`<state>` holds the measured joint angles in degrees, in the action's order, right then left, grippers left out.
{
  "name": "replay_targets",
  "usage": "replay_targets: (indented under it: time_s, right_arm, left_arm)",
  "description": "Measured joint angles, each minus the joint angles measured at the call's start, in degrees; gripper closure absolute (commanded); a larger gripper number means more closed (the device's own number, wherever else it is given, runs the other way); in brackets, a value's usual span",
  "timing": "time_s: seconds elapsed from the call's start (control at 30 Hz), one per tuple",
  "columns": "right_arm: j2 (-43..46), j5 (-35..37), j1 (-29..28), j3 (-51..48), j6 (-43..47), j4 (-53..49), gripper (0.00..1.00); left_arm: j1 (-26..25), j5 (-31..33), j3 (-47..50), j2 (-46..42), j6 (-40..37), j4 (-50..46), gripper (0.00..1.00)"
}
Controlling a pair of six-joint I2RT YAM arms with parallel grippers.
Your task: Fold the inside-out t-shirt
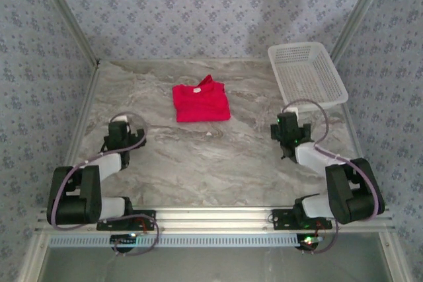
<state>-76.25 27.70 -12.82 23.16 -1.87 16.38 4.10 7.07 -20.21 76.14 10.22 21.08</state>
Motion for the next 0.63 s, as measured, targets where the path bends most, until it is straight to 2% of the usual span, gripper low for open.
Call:
replay_targets:
  time_s: [0.17,0.3,0.47,0.63]
  right_arm:
    - [-0.1,-0.5,1.8,-2.7,3.7,13.2,0.0]
    - [-2.2,-1.3,2.0,-2.7,7.2,22.3,0.0]
    - [-3.8,-2.7,2.2,-3.1,8.8,27.9,0.0]
    - [-6.9,-3.1,2.7,-4.0,9.3,32.4,0.0]
  left_arm:
    - [2.0,-5.7,-3.9,2.4,2.1,6.3,0.0]
    - [1.4,-7.4,-8.0,4.8,2.3,5.7,0.0]
    - [0.6,-7.8,-12.6,7.7,2.3,2.1,0.0]
    - [0.3,-11.6,-12.9,8.2,0.6,1.4,0.0]
